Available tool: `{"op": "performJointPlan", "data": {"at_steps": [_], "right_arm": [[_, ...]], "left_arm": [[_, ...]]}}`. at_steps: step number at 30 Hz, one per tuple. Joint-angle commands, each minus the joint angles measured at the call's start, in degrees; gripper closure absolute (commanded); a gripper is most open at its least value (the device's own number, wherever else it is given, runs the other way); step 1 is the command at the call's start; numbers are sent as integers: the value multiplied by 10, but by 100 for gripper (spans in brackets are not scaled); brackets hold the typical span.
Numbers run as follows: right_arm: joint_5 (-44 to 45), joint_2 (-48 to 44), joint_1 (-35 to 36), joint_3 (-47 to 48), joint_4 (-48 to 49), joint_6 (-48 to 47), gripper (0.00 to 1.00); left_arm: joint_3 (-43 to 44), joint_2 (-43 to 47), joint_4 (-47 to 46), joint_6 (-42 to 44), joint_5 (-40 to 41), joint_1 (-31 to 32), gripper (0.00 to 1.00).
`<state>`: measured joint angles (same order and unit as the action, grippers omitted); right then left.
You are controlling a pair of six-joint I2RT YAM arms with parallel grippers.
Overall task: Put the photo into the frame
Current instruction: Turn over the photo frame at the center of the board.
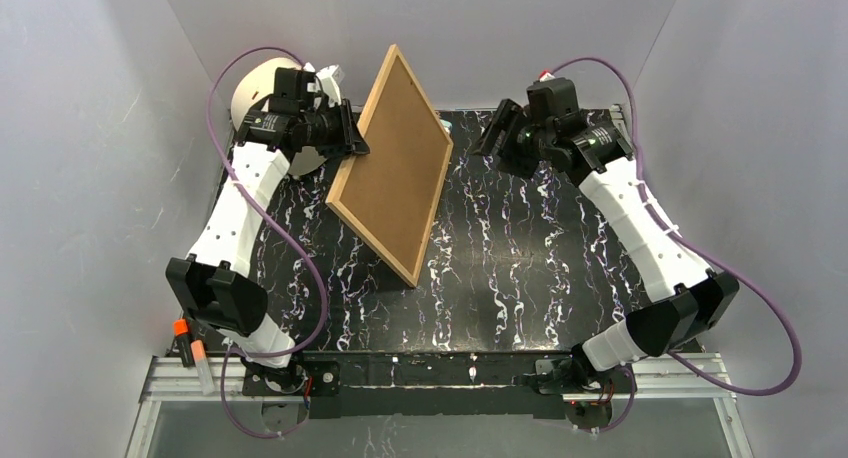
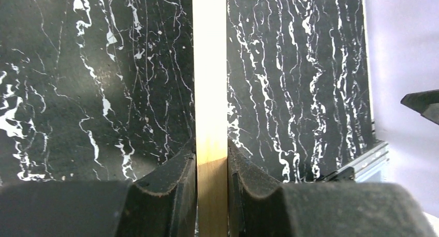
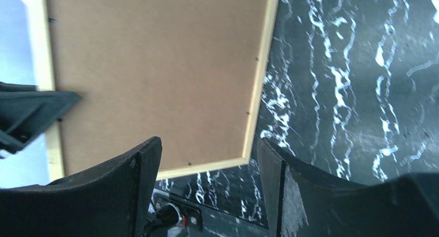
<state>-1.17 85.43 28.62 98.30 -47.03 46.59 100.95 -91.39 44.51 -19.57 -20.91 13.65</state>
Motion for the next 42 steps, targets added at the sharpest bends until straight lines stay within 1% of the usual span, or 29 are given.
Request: {"op": "performJointPlan", "data": {"at_steps": [1, 7, 10, 12, 14, 18, 20, 21, 22, 26, 30, 32, 34, 37, 40, 42], "right_arm": [[-31, -47, -26, -46, -12, -18, 24], [-79, -49, -50, -60, -25, -12, 23], [-102, -51, -52, -66, -4, -1, 23], [-126, -52, -53, -73, 18, 9, 23], [-156, -57, -54, -90, 51, 20, 22], [-213, -80, -56, -140, 147, 69, 10], [-225, -91, -58, -160, 201, 101, 7], [-227, -91, -58, -161, 218, 115, 6], [-227, -86, -59, -153, 225, 125, 5], [-206, -30, -58, -77, 161, 139, 4], [-188, 5, -58, -27, 136, 142, 3], [-170, 16, -59, -11, 114, 148, 3], [-144, 30, -59, 7, 77, 155, 9], [-111, 48, -59, 33, 13, 151, 17], [-84, 51, -59, 37, -24, 128, 22], [-69, 54, -59, 41, -46, 113, 24]], "left_arm": [[58, 23, -16, 71, 19, 30, 100], [142, 5, 43, 159, 108, 81, 100], [192, -10, 66, 191, 147, 107, 100], [203, -12, 68, 209, 157, 126, 100], [181, -2, 56, 219, 155, 146, 100], [88, 43, 20, 223, 181, 195, 100], [46, 67, -3, 219, 195, 223, 100], [25, 78, -10, 217, 200, 238, 100], [7, 88, -21, 216, 223, 253, 100], [-28, 103, -37, 204, 260, 300, 100], [-44, 103, -45, 199, 278, 337, 100], [-49, 100, -44, 200, 271, 346, 95], [-55, 100, -46, 200, 262, 355, 87], [-74, 104, -55, 199, 251, 364, 73], [-102, 115, -82, 201, 216, 365, 58], [-120, 124, -103, 204, 177, 365, 51]]}}
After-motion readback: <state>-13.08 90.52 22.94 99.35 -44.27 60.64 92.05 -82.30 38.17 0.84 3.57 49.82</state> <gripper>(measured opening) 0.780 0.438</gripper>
